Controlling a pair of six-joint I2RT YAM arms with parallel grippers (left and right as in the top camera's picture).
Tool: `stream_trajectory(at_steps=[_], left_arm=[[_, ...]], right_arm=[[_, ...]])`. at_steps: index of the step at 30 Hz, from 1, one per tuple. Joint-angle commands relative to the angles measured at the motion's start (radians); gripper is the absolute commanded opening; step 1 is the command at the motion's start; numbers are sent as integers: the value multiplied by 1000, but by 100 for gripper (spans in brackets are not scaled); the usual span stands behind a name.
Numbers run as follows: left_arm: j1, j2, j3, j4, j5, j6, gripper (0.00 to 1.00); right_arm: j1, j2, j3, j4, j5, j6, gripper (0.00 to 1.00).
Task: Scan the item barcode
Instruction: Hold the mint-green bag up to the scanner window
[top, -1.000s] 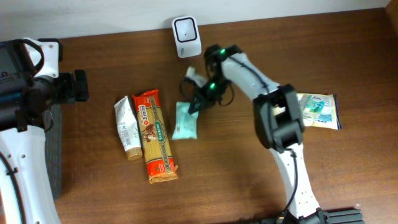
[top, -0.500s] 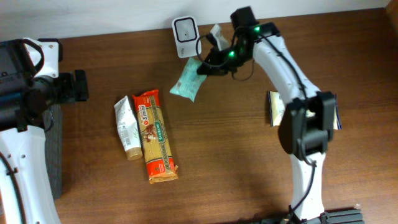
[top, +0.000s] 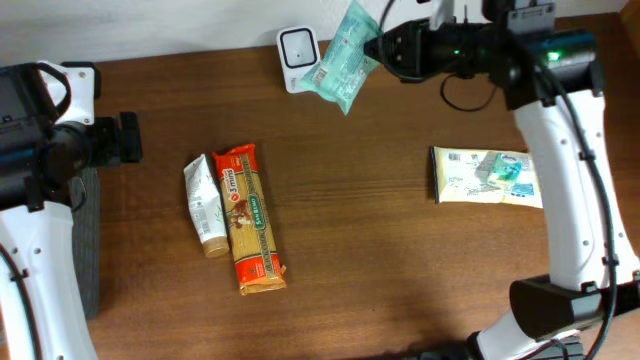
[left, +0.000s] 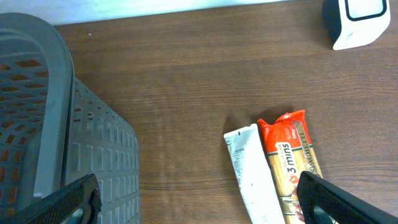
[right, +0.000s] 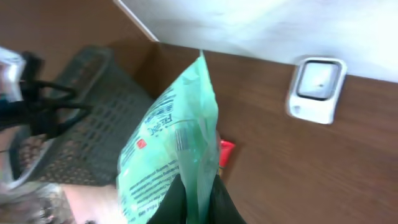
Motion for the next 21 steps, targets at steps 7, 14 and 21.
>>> stream_trajectory(at_steps=[7, 14, 21], left_arm=[[3, -11, 0, 1, 11, 13, 99], [3, -11, 0, 1, 11, 13, 99], [3, -11, 0, 1, 11, 13, 99]], right_arm=[[322, 195, 7, 403, 977, -507, 4], [328, 498, 7, 949, 1057, -1007, 4], [329, 689, 7, 1355, 1052, -1361, 4]])
